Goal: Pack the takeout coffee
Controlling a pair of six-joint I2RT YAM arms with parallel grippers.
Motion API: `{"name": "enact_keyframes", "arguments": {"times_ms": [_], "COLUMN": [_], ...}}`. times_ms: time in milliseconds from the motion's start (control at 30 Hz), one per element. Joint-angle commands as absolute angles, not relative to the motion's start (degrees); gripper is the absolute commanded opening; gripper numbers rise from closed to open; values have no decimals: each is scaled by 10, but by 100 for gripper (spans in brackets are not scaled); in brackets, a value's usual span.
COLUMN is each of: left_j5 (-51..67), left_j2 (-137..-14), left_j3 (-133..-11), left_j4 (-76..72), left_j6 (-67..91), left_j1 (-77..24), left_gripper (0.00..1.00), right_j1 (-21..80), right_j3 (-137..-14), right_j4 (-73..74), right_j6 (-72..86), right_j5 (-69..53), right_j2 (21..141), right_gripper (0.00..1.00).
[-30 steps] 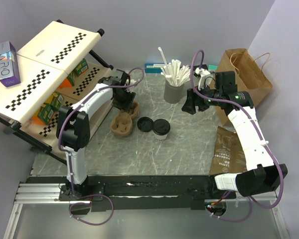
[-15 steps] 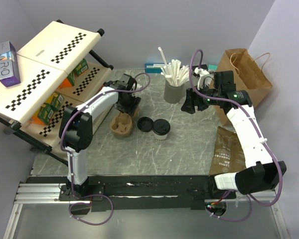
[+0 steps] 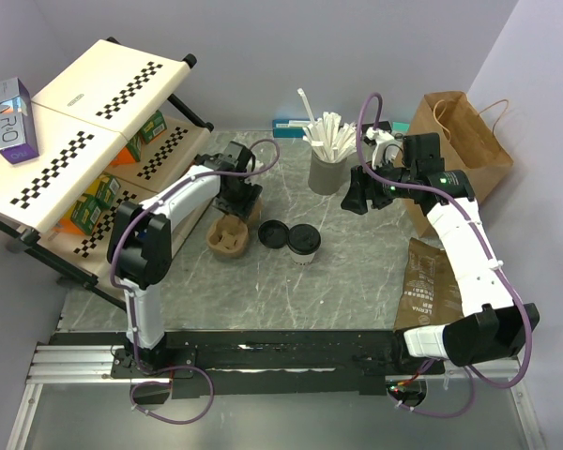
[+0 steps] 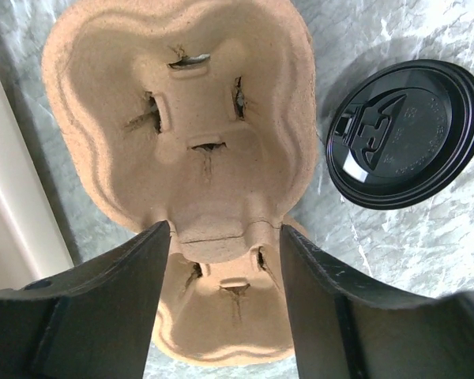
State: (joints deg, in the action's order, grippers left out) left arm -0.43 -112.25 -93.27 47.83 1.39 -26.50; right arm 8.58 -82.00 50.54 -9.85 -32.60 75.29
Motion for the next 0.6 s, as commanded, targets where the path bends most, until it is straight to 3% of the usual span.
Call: {"name": "enact_keyframes", "arguments": {"times_ms": [0, 300, 567], "left_j5": [-21, -16, -5], "left_j2": [-1096, -1114, -1117], "left_j3": [-922, -931, -925], "left_j4": [483, 486, 486], "left_j6": [29, 26, 25], "left_j1": [-262, -256, -250], "left_gripper": [62, 52, 50], "right_j1": [84, 84, 84], "right_j3": [-812, -800, -799], "right_j4": [491, 490, 489], "right_j6": [-88, -89, -88], "right_j5": [-331, -328, -329], "right_j2": [748, 737, 739], "right_gripper": [75, 75, 75]}}
